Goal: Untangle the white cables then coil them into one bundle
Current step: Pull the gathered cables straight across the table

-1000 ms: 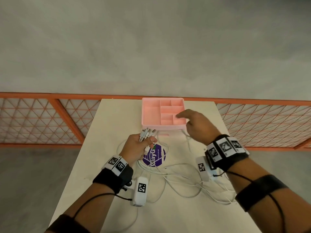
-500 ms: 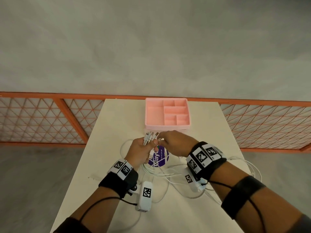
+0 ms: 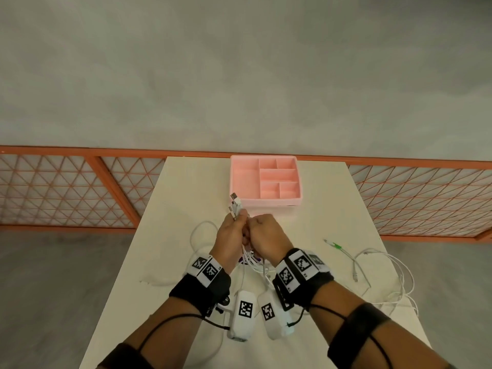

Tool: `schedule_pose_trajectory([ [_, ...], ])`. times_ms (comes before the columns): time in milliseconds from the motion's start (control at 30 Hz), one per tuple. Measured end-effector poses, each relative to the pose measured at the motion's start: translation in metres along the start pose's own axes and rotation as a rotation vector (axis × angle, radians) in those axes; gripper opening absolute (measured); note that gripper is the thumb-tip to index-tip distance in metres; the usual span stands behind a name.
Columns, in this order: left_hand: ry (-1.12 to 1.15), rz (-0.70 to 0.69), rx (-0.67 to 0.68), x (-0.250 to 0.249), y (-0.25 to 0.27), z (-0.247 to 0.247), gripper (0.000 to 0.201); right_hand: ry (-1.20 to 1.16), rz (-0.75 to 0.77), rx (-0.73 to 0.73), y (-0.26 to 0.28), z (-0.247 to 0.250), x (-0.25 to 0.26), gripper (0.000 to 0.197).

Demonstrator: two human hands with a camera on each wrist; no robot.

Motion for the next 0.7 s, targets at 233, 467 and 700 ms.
schedule_pose_trajectory([
  [233,-0.167,-0.058,-0.005,0.001,-0.007,0.015,0.028,0.51,0.193,0.145,0.011,0.002,0.007,0.039],
  [467,-0.107,-0.002,0.114,-0.01,0.002,0.008,0.037,0.282,0.226,-0.138,-0.006,0.043,0.015,0.021],
  [700,-0.143,0.039,0.216,-0.016,0.021,-0.016,0.037,0.415,0.388,0.067,-0.011,0.02,0.021,0.045],
])
Point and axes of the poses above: each hand's wrist, its own y-axis away from the middle knuckle, its own z-axis out of the back of the hand, x = y × z, the point moved 2 cm from there along -y, towards the middle knuckle, and after that the axes turned 9 degrees about y, right-handed, at the moved point
